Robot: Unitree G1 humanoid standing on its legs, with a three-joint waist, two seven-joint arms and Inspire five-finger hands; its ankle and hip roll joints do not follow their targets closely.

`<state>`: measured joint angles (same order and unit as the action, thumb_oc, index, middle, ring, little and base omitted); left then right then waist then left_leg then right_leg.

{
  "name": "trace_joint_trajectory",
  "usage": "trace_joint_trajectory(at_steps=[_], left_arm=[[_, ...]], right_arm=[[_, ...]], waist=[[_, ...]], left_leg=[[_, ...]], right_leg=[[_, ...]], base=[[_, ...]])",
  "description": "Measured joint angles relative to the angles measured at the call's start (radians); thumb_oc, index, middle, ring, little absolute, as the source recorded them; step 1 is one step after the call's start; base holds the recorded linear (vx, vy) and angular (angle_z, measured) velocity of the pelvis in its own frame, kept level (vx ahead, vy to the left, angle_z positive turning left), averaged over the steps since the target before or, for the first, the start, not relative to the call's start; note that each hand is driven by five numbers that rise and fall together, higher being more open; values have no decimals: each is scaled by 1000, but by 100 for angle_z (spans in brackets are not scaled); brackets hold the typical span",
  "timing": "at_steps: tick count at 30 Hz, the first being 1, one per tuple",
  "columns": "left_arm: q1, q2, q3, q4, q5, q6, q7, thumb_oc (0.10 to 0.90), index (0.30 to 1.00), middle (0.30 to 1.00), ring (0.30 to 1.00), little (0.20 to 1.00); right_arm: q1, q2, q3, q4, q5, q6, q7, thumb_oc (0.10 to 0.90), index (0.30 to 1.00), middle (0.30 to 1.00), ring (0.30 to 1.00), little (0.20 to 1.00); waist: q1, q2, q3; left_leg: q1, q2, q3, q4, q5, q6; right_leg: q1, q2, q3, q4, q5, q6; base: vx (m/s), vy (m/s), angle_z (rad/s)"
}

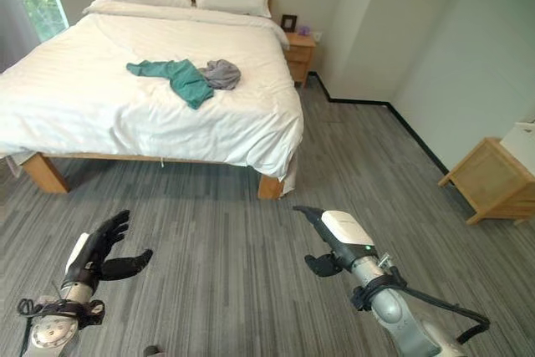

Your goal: Pick up bed clothes into laundry basket.

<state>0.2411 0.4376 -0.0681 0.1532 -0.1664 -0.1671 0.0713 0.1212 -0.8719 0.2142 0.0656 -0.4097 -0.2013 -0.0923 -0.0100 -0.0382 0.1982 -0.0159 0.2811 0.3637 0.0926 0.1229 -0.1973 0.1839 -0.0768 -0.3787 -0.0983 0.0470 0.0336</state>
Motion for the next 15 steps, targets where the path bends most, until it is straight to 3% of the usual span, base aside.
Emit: trace_joint_trajectory(at_steps=[1,2,3,4,5,6,7,8,10,13,14,15], left_arm=[[0,-12,-10,-3,0,0,0,800,900,900,900,900],[0,-19,-16,-4,0,0,-1,800,900,900,900,900],[-9,-16,-15,1,0,0,-1,800,900,900,900,900],[-17,-14,-4,4,0,1,2,800,900,900,900,900],[-23,-13,4,2,0,1,2,800,900,900,900,900],[-29,5,30,3,0,3,5,800,900,900,900,900],[-27,17,35,5,0,8,7,800,900,900,900,900],[-25,35,34,4,0,14,9,800,900,900,900,900],[-23,37,19,0,2,20,10,800,900,900,900,900],[-72,49,-21,-6,14,21,6,800,900,900,900,900],[-100,47,-48,-13,16,21,4,800,900,900,900,900],[-122,49,-54,-15,23,21,4,800,900,900,900,900]], right_arm=[[-10,-19,-1,-2,0,-1,0,800,900,900,900,900],[-29,-41,-2,-2,0,-3,0,800,900,900,900,900],[-38,-37,-4,1,0,-2,-1,800,900,900,900,900],[-47,-38,2,2,0,0,0,800,900,900,900,900],[-49,-38,3,2,0,0,0,800,900,900,900,900],[-66,-17,13,1,0,-2,0,800,900,900,900,900],[-66,-1,15,1,0,-4,0,800,900,900,900,900],[-67,27,13,-1,-1,-5,2,800,900,900,900,900],[-75,32,17,-3,-1,-7,0,800,900,900,900,900],[-95,27,15,4,-4,-2,1,800,900,900,900,900],[-100,21,18,9,-6,6,2,800,900,900,900,900],[-106,21,21,9,-12,9,2,800,900,900,900,900]], waist=[[2,-2,2],[6,20,0],[0,11,8],[-4,5,11],[-2,-5,14],[2,-40,20],[3,-54,18],[7,-77,6],[21,-72,-36],[15,-82,-61],[-6,-66,-63],[-15,-53,-56]], left_leg=[[0,-24,20,-23,1,-9],[1,-44,39,-52,-14,3],[-7,-58,46,-67,-20,29],[2,-78,66,-92,-18,27],[10,-90,75,-103,-17,27],[9,-92,96,-75,-30,95],[11,-88,97,-49,-41,112],[23,-93,93,-15,-64,96],[7,-79,127,2,-101,111],[31,-145,164,-70,-92,133],[55,-159,174,-117,-88,169],[65,-160,183,-130,-95,180]], right_leg=[[-18,-15,9,0,0,3],[-34,-18,37,0,3,8],[-39,-31,57,-2,16,19],[-41,-50,68,-2,22,25],[-47,-56,83,-2,21,33],[-41,-65,82,-1,27,48],[-27,-68,83,-2,29,45],[-19,-71,114,9,-3,67],[-52,-76,156,25,-17,67],[-106,-120,165,88,-35,131],[-142,-126,162,168,-20,151],[-211,-144,165,300,-23,181]], base=[[265,66,-1],[298,62,-22],[313,68,-1],[250,36,11],[327,60,3],[820,150,-8],[849,167,-13],[663,133,-17],[330,89,-47],[320,165,-26],[358,192,-18],[354,173,-20]])
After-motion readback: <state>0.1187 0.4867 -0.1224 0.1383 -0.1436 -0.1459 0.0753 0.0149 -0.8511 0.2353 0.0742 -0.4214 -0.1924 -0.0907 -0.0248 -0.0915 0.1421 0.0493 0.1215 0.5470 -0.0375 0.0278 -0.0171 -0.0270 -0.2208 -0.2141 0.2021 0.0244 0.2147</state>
